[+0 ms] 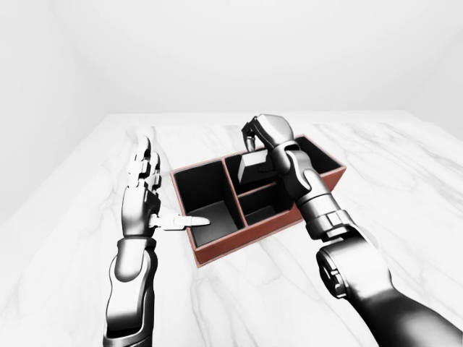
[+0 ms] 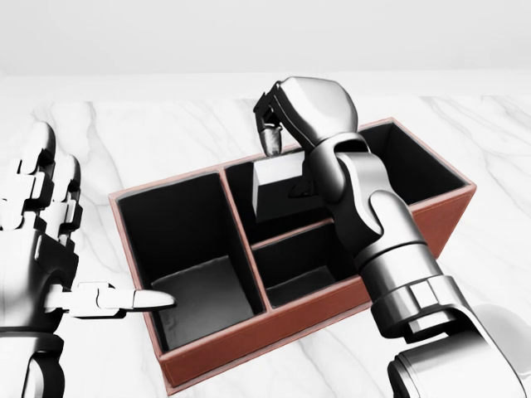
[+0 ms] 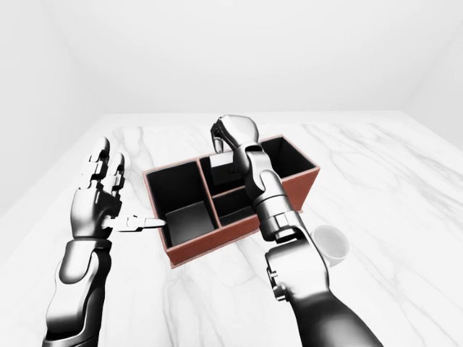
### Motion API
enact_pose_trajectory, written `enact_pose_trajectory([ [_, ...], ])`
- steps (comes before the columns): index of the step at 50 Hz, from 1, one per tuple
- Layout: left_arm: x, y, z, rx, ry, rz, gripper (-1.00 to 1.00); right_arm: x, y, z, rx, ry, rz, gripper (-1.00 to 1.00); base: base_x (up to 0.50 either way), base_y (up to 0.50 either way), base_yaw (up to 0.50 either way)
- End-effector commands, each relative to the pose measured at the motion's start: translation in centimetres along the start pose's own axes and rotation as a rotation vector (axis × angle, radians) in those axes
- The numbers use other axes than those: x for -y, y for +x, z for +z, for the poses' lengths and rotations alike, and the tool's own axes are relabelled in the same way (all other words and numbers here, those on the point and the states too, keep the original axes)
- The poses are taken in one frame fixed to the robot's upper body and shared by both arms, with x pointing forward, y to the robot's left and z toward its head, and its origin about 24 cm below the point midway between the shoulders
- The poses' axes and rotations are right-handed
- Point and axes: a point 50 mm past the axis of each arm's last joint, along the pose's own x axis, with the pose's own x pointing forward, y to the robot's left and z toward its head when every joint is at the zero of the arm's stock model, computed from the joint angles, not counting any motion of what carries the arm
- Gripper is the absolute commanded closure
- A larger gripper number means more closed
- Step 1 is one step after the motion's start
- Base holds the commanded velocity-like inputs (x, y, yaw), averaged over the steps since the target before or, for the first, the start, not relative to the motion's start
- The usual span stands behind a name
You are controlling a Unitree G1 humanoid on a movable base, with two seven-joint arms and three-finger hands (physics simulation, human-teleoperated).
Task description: Pick up the book and place it in the front compartment of the caddy.
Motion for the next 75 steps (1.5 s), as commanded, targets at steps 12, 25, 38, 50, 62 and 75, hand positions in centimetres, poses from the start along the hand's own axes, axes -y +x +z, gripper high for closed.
enact_pose_trajectory([
  [12,-0.1,0.0,0.0,-0.001,0.002,0.004,-1.00,-0.2,0.4,-0.2,-0.021,-0.015,-0.037,1.00,0.00,0.00,0.00],
  [25,-0.1,0.1,-0.1,-0.005,0.003,0.006,-1.00,-0.4,0.7,-0.2,-0.032,-0.020,-0.037,1.00,0.00,0.00,0.00],
  [38,-0.1,0.1,-0.2,-0.006,0.003,0.008,-1.00,-0.8,0.7,-0.6,-0.053,-0.032,-0.032,1.00,0.00,0.00,0.00],
  [50,-0.1,0.1,0.0,0.002,0.002,0.010,-1.00,-1.0,0.9,-0.1,-0.042,-0.035,-0.032,1.00,0.00,0.00,0.00],
  [62,-0.1,0.1,0.0,-0.001,0.002,0.010,-1.00,-1.1,1.1,0.4,-0.034,-0.039,-0.029,1.00,0.00,0.00,0.00],
  [75,-0.1,0.1,0.0,0.003,0.001,0.010,-1.00,-1.2,1.2,0.5,-0.036,-0.044,-0.028,1.00,0.00,0.00,0.00],
])
